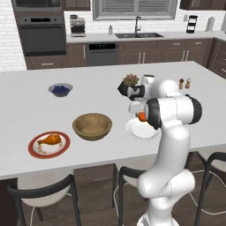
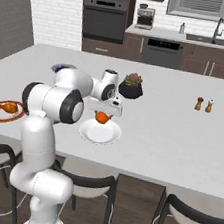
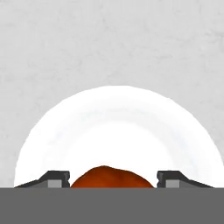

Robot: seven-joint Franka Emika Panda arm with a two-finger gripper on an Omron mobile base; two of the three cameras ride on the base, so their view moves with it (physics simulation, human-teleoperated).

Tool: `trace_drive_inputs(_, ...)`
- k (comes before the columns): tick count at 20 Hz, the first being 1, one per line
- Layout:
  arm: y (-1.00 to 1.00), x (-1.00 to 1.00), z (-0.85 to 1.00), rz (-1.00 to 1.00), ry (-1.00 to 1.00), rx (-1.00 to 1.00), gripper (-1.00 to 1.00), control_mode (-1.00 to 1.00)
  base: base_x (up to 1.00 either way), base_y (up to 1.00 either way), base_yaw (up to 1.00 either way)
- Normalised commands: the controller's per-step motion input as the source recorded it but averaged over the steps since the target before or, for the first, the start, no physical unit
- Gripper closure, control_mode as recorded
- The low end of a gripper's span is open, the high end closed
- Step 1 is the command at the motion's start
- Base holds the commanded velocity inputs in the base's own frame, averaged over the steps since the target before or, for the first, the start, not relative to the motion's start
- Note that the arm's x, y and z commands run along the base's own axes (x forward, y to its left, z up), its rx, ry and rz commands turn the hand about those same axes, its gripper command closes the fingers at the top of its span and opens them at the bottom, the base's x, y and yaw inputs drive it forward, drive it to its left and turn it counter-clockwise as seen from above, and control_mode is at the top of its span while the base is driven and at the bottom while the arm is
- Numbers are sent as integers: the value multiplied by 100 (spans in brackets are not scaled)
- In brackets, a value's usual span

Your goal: Pick the chicken drumstick and squash from their plates and place them in the bowl. Then put the bowl in the fridge.

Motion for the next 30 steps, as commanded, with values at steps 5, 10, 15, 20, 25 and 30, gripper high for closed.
trace_drive_inputs(5,100,0,100,-6,-2,0,100,-100,0,0,0)
trace_drive_inputs(10,100,1,81,-6,2,0,100,-100,0,0,0)
trace_drive_inputs(15,100,0,-1,7,1,-1,100,-100,0,0,0)
trace_drive_inputs(20,99,-1,-31,17,0,0,100,-100,0,0,0)
trace_drive_inputs(25,87,0,-59,13,0,0,100,-100,0,0,0)
trace_drive_inputs(30,27,8,-82,8,-6,-15,100,-100,0,0,0)
